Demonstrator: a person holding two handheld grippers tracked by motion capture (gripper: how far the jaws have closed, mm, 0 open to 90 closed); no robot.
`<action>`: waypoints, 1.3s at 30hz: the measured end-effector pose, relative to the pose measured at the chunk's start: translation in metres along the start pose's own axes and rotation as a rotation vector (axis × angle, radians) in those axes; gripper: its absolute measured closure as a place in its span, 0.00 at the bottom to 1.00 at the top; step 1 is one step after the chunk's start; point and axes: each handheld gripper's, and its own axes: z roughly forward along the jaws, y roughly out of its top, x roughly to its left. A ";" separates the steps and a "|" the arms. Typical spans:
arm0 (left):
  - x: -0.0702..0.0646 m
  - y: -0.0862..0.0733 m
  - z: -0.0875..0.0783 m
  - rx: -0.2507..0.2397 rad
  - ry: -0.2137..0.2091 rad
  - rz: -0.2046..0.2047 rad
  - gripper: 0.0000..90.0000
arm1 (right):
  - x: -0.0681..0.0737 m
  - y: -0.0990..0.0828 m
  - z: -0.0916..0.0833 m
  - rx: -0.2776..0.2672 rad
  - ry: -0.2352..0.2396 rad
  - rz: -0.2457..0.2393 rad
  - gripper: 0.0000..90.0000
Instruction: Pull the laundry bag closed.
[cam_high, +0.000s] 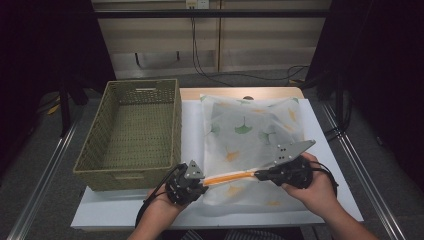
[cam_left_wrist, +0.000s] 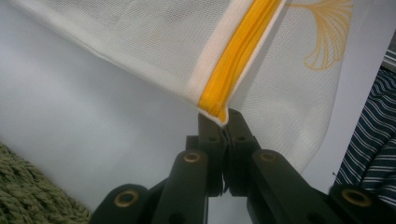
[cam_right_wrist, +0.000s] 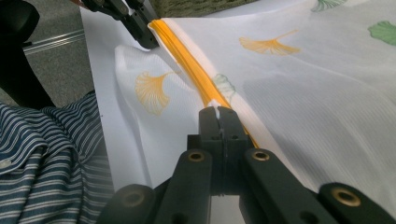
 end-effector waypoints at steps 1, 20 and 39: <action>0.000 0.000 0.000 0.003 0.001 0.002 0.98 | -0.001 -0.001 -0.002 -0.001 -0.006 -0.003 1.00; 0.000 0.000 0.002 0.020 -0.017 0.008 0.98 | -0.006 -0.023 -0.032 0.006 -0.063 0.050 1.00; 0.000 -0.002 -0.002 0.050 -0.026 0.014 0.98 | -0.012 -0.047 -0.061 0.006 -0.124 0.107 1.00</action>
